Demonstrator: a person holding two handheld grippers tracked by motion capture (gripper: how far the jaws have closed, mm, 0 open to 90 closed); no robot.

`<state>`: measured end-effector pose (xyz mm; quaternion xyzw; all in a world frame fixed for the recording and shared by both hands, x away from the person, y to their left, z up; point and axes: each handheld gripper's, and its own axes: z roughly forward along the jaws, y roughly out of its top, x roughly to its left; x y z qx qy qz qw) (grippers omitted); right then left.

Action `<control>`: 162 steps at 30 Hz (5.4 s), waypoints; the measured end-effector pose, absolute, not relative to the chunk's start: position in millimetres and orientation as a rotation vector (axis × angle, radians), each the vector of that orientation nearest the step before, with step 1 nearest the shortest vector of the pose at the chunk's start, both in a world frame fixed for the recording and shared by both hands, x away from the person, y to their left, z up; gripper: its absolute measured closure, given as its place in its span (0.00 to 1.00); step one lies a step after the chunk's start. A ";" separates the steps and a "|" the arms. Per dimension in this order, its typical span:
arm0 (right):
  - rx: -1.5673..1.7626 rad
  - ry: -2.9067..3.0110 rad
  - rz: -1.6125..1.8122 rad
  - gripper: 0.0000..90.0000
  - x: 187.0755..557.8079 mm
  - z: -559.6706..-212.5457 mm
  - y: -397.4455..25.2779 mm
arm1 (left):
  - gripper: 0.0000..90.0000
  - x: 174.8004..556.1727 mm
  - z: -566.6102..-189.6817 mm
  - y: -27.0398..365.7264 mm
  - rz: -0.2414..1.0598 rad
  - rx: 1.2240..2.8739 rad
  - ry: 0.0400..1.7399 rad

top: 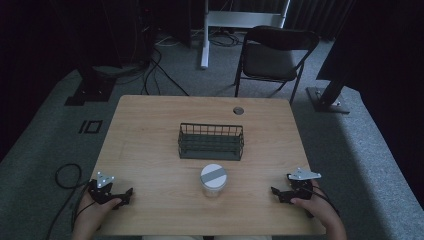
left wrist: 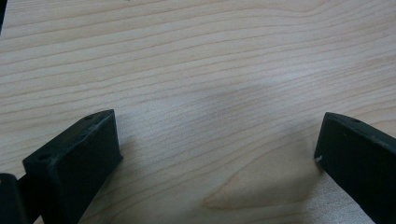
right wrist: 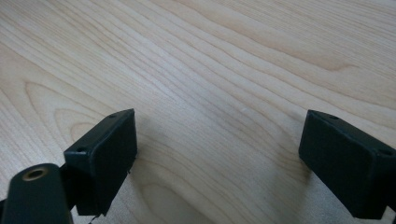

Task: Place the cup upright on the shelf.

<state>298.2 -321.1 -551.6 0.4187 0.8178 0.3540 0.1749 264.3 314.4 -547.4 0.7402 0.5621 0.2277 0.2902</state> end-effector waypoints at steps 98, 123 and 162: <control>0.806 2.318 1.511 0.13 272.1 -538.8 -154.6 | 0.00 264.2 -547.5 314.0 0.599 1.988 1.479; 0.828 2.308 1.515 0.18 283.1 -541.6 -125.3 | 0.00 264.2 -547.5 313.9 0.600 1.986 1.479; 0.754 2.173 1.555 0.21 299.6 -493.3 -140.1 | 0.00 264.2 -547.5 314.0 0.599 1.988 1.479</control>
